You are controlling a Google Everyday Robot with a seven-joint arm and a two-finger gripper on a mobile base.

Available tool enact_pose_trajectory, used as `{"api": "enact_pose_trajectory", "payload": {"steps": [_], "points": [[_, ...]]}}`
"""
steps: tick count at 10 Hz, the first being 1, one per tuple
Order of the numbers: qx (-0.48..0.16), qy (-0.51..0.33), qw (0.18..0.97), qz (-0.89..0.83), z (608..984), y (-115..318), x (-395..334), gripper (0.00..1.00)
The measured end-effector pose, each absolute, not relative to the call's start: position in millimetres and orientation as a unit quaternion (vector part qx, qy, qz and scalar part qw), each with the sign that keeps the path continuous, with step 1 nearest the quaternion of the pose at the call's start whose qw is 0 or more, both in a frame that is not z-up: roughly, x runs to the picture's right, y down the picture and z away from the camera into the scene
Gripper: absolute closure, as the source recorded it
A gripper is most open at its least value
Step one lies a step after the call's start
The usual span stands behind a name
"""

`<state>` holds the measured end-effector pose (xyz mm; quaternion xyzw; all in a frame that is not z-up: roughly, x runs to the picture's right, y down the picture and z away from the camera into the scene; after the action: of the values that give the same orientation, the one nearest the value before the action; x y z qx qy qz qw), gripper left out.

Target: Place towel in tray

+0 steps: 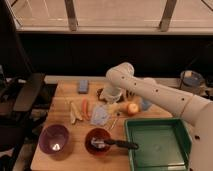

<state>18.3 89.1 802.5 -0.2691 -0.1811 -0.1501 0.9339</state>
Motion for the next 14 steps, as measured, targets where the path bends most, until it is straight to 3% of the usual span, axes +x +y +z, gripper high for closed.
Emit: {"api": "enact_pose_trajectory", "payload": {"steps": [6, 14], "points": [[-0.224, -0.15, 0.95, -0.158, 739.6, 31.3, 34.0, 0.35], [-0.222, -0.147, 0.95, -0.161, 744.3, 33.7, 34.5, 0.35]]}}
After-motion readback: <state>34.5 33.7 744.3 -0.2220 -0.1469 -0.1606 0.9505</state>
